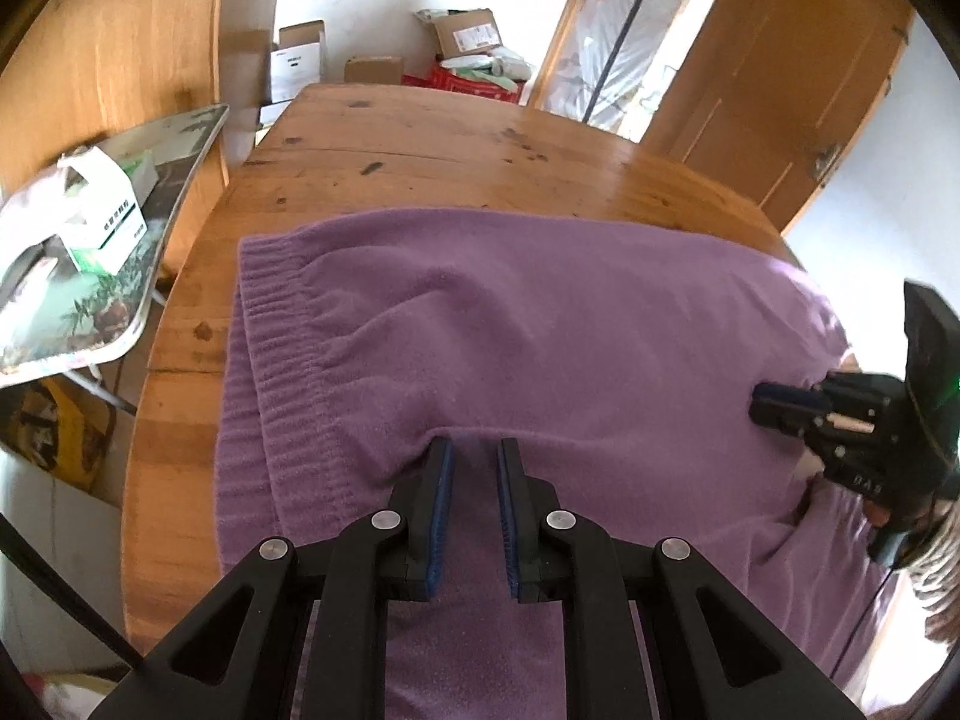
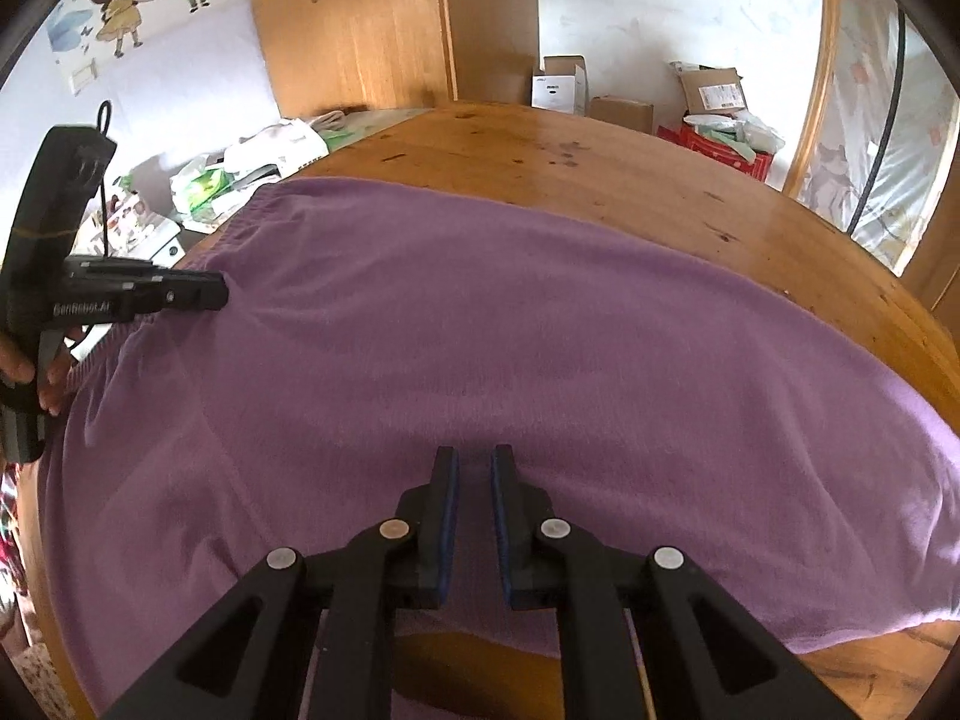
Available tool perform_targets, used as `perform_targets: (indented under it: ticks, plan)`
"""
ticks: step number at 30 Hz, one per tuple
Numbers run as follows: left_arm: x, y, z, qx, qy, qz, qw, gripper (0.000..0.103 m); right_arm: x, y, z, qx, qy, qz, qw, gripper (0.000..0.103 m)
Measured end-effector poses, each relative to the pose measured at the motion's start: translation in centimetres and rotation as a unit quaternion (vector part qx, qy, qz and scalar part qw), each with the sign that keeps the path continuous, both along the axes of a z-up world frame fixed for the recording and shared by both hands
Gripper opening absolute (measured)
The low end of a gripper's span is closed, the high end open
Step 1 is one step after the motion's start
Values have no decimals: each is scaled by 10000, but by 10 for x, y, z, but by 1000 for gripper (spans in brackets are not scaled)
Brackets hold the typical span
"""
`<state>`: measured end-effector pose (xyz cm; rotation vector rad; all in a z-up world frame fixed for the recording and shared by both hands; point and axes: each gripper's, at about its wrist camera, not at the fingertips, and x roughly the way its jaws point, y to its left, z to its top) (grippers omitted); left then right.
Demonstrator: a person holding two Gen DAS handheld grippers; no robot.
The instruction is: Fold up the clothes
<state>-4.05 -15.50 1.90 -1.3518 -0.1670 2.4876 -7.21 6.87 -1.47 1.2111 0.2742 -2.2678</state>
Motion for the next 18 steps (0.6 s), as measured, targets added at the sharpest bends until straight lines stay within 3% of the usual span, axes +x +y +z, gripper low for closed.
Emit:
perform_targets:
  ticks: [5,9,13,18]
  plan:
    - [0,-6,3,-79,-66,122,9999,15,-3,-3,1,-68,-63,-64,9999,19]
    - [-2,-4,13,-355,28,226,9991,15,-3,-8,1,23,-41,-170,9998,19]
    - [-11,1,20,-289,36,174,9994,16,-2,-14,2,209,18,-287,9994,20]
    - [-24,14,18,-505,9,109,9987,16,-6,-20,2,361,-64,-400,9985,20]
